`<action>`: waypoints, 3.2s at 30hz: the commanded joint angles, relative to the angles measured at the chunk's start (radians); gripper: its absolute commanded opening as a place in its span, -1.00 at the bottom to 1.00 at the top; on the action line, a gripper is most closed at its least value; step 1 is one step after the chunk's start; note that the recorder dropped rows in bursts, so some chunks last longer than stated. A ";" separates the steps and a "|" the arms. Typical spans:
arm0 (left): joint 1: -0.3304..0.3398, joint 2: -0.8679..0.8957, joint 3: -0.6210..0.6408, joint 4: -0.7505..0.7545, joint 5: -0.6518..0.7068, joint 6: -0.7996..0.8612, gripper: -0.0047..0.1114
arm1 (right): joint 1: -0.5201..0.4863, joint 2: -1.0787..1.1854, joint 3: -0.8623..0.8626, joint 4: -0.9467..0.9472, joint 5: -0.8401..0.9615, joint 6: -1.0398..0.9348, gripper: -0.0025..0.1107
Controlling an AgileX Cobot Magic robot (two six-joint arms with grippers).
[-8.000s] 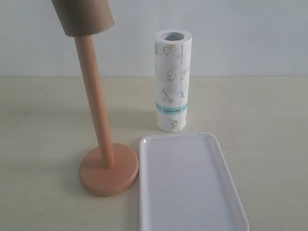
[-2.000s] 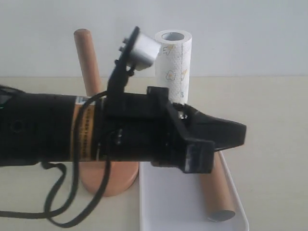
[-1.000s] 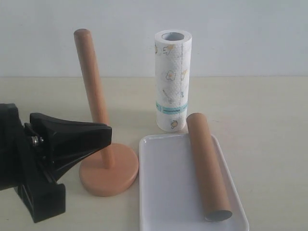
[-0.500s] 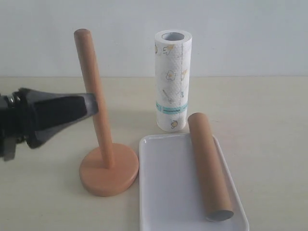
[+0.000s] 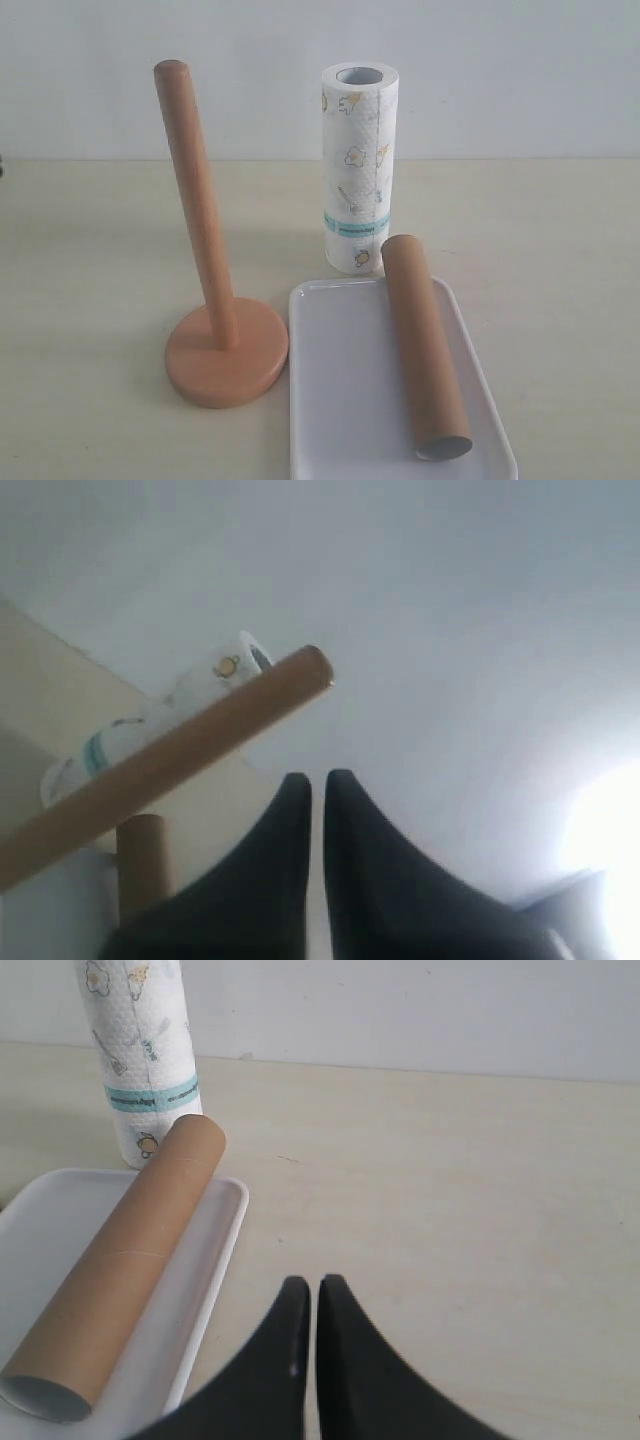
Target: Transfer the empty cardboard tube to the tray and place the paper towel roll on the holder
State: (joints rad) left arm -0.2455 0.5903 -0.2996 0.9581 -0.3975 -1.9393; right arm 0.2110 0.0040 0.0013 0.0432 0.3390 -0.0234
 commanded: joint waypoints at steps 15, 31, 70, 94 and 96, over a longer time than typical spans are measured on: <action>0.147 -0.310 0.265 -0.414 -0.034 -0.163 -0.85 | -0.002 -0.004 -0.001 0.002 -0.004 -0.002 -0.91; 0.147 -0.513 0.265 -0.917 0.574 -0.045 -0.85 | -0.002 -0.004 -0.001 0.002 -0.004 -0.002 -0.91; 0.215 -0.590 0.300 -1.021 0.719 2.030 -0.85 | -0.002 -0.004 -0.001 0.002 -0.004 -0.002 -0.91; 0.215 -0.590 0.300 -1.021 0.715 2.030 -0.85 | -0.002 -0.004 -0.001 0.002 -0.004 -0.002 -0.91; 0.215 -0.590 0.300 -1.021 0.715 2.030 -0.85 | -0.002 -0.004 -0.001 -0.011 -0.022 -0.023 -0.91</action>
State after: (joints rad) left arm -0.0343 0.0027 -0.0031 -0.0594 0.3210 0.0891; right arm 0.2110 0.0040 0.0013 0.0432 0.3390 -0.0253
